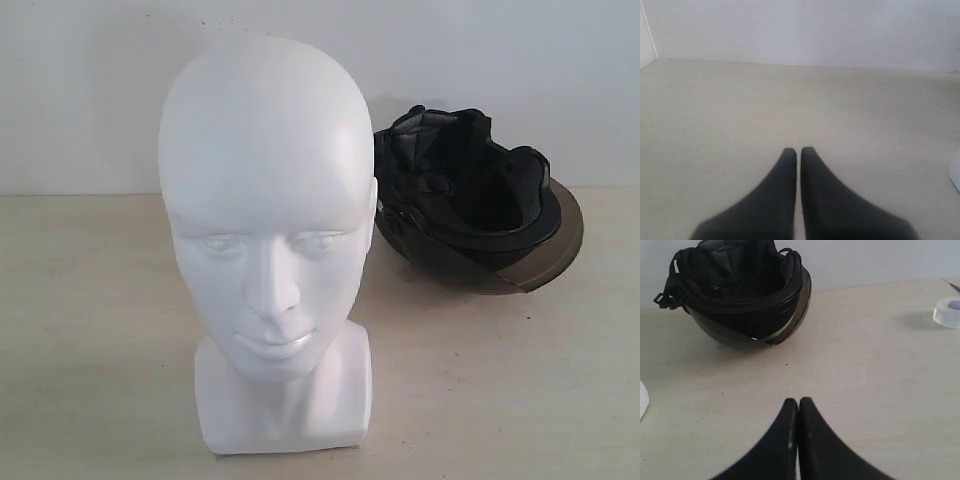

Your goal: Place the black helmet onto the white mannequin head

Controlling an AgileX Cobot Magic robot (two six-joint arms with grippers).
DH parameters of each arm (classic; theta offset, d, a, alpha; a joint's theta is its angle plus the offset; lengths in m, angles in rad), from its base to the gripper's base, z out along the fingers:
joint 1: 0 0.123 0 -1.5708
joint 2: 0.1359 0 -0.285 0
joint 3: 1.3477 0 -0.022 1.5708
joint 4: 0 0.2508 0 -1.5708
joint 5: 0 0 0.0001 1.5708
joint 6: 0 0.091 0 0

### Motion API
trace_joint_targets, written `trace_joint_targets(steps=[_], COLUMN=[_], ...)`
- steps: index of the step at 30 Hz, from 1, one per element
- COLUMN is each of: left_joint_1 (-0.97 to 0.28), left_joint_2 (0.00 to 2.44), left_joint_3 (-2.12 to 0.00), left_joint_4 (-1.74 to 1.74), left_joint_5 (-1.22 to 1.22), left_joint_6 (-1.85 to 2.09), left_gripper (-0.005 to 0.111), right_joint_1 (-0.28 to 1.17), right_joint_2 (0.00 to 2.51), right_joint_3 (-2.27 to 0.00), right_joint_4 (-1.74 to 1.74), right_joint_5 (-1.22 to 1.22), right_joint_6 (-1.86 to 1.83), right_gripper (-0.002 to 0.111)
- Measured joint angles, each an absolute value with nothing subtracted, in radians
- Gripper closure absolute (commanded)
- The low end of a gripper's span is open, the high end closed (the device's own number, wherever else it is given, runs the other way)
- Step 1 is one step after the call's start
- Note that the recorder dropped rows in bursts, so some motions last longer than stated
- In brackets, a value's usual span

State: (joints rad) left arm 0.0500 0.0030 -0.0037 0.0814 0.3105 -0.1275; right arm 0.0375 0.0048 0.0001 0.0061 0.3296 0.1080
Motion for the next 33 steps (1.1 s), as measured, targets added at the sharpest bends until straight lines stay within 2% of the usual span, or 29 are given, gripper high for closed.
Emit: trace_joint_targets(steps=[14,20,25,30,33], left_joint_1=[0.050,0.050,0.050,0.050,0.050], left_joint_2=[0.003,0.003,0.003,0.003,0.003], left_joint_3=[-0.004,-0.004,-0.004,-0.004,-0.004], left_joint_4=[0.081,0.081,0.081,0.081,0.081], left_joint_5=[0.311,0.311,0.311,0.311,0.311], left_joint_6=[-0.128,-0.128,-0.128,-0.128,-0.128], left_gripper=[0.102,0.102,0.102,0.102,0.102], right_joint_1=[0.037,0.037,0.037,0.037,0.037], right_joint_2=[0.005,0.005,0.005,0.005,0.003], right_joint_3=[0.000,0.000,0.000,0.000,-0.049], right_joint_4=[0.000,-0.023,-0.026,-0.026,-0.036], right_joint_5=[0.330,0.244,0.083,-0.325,-0.300], right_joint_6=[0.100,0.053,0.050,0.192,0.332], right_gripper=[0.109,0.109,0.109,0.109,0.109])
